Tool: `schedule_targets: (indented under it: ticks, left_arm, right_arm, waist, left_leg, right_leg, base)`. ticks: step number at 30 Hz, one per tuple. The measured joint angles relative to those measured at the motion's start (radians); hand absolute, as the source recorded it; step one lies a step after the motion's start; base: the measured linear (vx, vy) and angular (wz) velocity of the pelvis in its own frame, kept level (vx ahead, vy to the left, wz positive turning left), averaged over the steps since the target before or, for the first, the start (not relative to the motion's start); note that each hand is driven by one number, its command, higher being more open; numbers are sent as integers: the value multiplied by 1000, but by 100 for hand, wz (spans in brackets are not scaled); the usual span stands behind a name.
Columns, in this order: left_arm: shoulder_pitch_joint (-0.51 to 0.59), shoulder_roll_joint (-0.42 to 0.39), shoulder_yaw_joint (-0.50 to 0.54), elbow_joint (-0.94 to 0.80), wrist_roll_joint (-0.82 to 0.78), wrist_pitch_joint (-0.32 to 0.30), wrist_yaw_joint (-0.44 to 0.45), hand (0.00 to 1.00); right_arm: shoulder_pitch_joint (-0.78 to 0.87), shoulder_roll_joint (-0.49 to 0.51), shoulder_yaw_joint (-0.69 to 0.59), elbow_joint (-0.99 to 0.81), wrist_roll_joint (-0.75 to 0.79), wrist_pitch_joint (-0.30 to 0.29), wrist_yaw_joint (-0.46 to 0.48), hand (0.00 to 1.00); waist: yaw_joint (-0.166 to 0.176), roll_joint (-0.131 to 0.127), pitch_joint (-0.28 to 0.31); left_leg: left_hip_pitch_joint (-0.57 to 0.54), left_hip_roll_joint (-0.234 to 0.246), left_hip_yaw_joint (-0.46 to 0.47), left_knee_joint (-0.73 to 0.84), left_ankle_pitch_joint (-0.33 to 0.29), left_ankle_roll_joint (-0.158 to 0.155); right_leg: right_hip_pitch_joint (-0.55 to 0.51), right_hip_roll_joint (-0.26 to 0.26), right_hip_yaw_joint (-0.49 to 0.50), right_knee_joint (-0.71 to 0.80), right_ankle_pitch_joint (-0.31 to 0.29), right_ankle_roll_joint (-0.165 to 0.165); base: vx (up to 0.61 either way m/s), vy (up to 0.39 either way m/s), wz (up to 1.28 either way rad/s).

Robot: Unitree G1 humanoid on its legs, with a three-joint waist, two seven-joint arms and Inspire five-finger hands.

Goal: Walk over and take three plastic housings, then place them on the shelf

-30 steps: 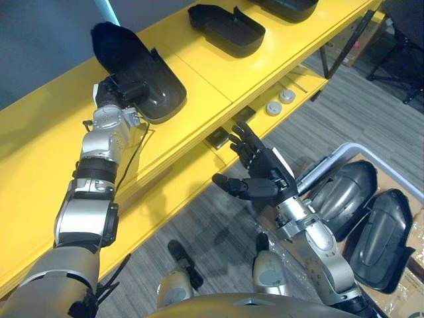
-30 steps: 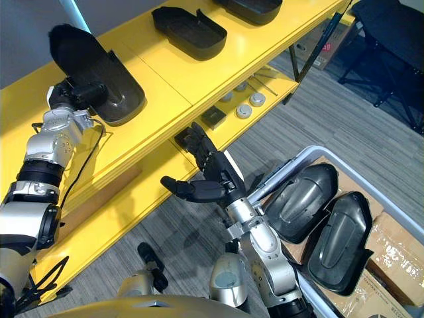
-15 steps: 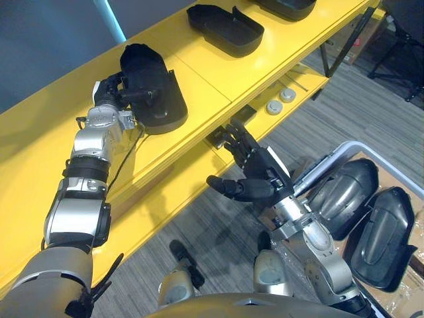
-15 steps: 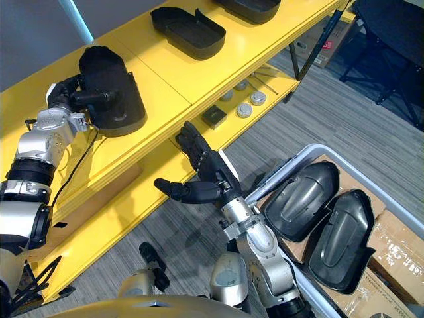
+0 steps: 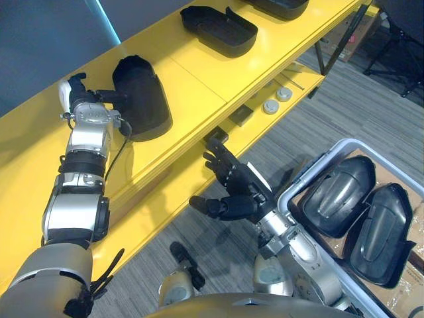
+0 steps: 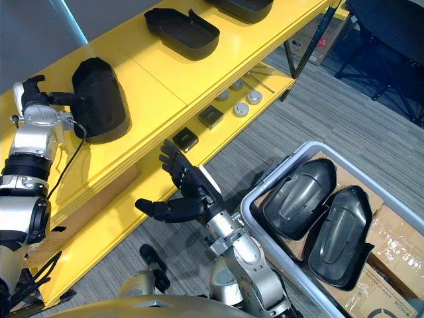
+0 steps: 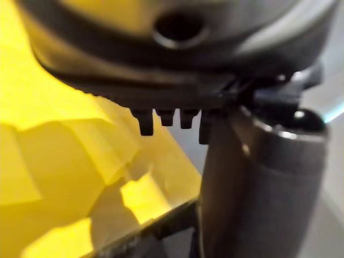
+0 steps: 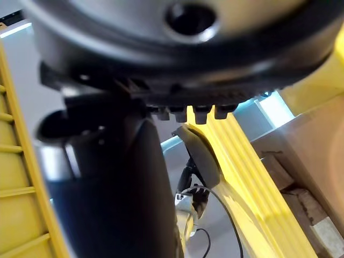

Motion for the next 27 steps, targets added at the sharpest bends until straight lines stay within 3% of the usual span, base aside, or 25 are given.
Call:
schedule_targets:
  ticks: [4,8,9,11,13,15,18,19,21,23,27]
  left_arm:
    - [-3,0,0,0,-55,-59,46,100]
    - [4,-2,-29,-61,-261,-273,17,100]
    - [19,-2,-60,-153,-335,-339,-19,100]
    - [79,-2,-94,-400,-362,-408,-66,100]
    - [116,-2,-96,-513,-356,-428,-83,100]
    - [179,-2,-95,-604,-350,-438,-91,100]
    - [370,-2,-24,-706,-351,-445,-129,100]
    - [436,-4,5,-736,-352,-449,-140,100]
    - [575,-26,61,-810,-352,-464,-172,100]
    - [787,-101,102,-926,-351,-494,-203,100]
    - [1037,-213,115,-1028,-265,-510,-230,100]
  right_arm:
    - [11,0,-3,9,-33,-9,-19,100]
    - [31,0,-11,11,-90,-48,-19,100]
    - [27,-1,-19,21,-91,-62,-18,100]
    - [-26,-3,-36,73,-112,-74,-17,100]
    - [-63,-9,-41,107,-112,-73,-18,100]
    - [-82,-30,-57,122,-110,-66,-18,100]
    - [-91,-59,-59,129,-108,-65,-19,100]
    - [-96,-59,-60,134,-107,-65,-19,100]
    - [-110,-59,-66,148,-108,-63,-19,100]
    - [-121,-51,-75,189,-110,-57,-34,100]
    - [-154,-45,-83,218,-174,-57,-44,100]
  waist:
    - [-1,2,-1]
    - [2,2,-1]
    - [17,2,-1]
    - [25,7,-6]
    - [29,21,-19]
    - [54,55,-59]
    - [82,89,-113]
    - [90,90,-120]
    - [113,79,-129]
    - [160,40,-150]
    - [199,12,-166]
  left_leg:
    - [7,0,0,0,0,0]
    - [13,-1,-5,0,0,0]
    - [13,-1,-8,-1,1,1]
    - [15,-6,-28,-1,1,1]
    - [15,-8,-42,-1,1,1]
    - [13,-12,-60,-1,1,1]
    - [15,-18,-104,-1,0,0]
    - [15,-18,-120,0,0,-1]
    - [13,-20,-151,0,-7,-10]
    - [7,-28,-194,-1,-13,-13]
    - [-5,-48,-232,-1,-11,-16]
  right_leg:
    - [3,0,4,0,-2,-3]
    - [18,-1,-6,-2,-3,-4]
    - [21,-2,-11,-3,-3,-4]
    - [38,-6,-27,-10,-2,-3]
    - [53,-8,-42,-19,0,1]
    - [68,-12,-66,-19,-2,9]
    - [104,-17,-115,-18,-21,12]
    - [111,-17,-133,-18,-31,9]
    - [132,-17,-164,-18,-44,8]
    - [164,-20,-208,-19,-54,9]
    - [184,-35,-247,-15,-62,17]
  base:
    - [-6,-2,-3]
    - [-10,-2,6]
    - [-11,-1,9]
    - [1,-4,18]
    - [13,-7,24]
    - [23,-8,28]
    - [32,-19,39]
    - [9,-31,50]
    - [-10,-20,46]
    - [6,-11,54]
    - [18,3,39]
